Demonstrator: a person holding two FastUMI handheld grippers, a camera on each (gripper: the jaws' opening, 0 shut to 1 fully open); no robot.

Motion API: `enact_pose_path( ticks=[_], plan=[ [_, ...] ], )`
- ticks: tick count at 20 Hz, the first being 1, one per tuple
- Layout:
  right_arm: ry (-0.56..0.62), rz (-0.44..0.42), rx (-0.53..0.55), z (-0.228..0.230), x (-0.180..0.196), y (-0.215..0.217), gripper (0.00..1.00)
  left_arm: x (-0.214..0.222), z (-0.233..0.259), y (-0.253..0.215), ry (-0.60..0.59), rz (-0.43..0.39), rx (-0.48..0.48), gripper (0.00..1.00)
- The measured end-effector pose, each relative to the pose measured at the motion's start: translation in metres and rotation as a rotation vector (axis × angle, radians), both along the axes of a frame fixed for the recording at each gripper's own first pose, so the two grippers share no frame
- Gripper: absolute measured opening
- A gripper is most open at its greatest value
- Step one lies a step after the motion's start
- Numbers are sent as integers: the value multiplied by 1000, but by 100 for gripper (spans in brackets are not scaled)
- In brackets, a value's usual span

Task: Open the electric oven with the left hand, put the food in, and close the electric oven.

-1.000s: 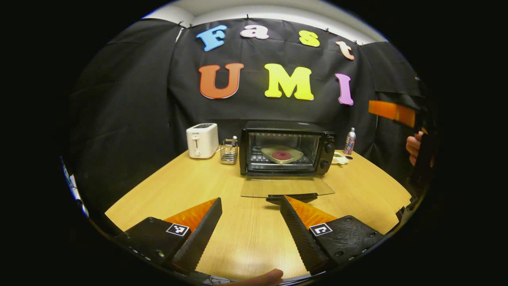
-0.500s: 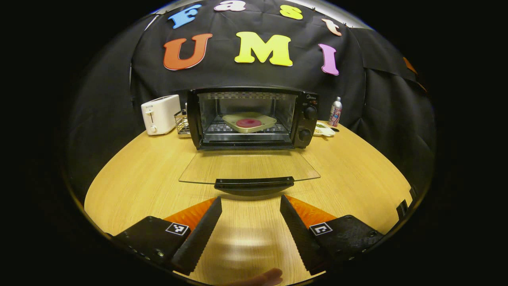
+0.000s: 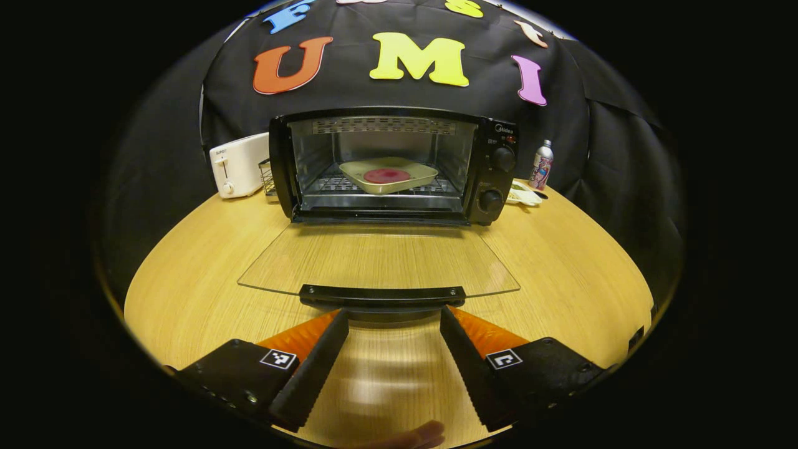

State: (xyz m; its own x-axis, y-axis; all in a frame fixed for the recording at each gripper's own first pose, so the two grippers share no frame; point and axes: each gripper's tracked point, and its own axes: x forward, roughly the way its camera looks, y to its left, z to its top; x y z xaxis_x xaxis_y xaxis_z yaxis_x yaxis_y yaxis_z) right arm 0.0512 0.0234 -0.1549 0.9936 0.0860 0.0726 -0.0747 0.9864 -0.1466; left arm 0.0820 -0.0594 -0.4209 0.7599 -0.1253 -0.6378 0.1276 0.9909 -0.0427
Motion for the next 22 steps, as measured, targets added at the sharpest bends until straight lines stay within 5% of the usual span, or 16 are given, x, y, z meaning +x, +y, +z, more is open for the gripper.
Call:
enact_pose_path(
  ticks=[14,22],
  plan=[
    [1,-113,8,-4,-9,-56,100,4,7,2,20,6,47,95],
    [27,-93,65,-3,-10,-56,100,14,39,2,-45,2,49,95]
  ],
)
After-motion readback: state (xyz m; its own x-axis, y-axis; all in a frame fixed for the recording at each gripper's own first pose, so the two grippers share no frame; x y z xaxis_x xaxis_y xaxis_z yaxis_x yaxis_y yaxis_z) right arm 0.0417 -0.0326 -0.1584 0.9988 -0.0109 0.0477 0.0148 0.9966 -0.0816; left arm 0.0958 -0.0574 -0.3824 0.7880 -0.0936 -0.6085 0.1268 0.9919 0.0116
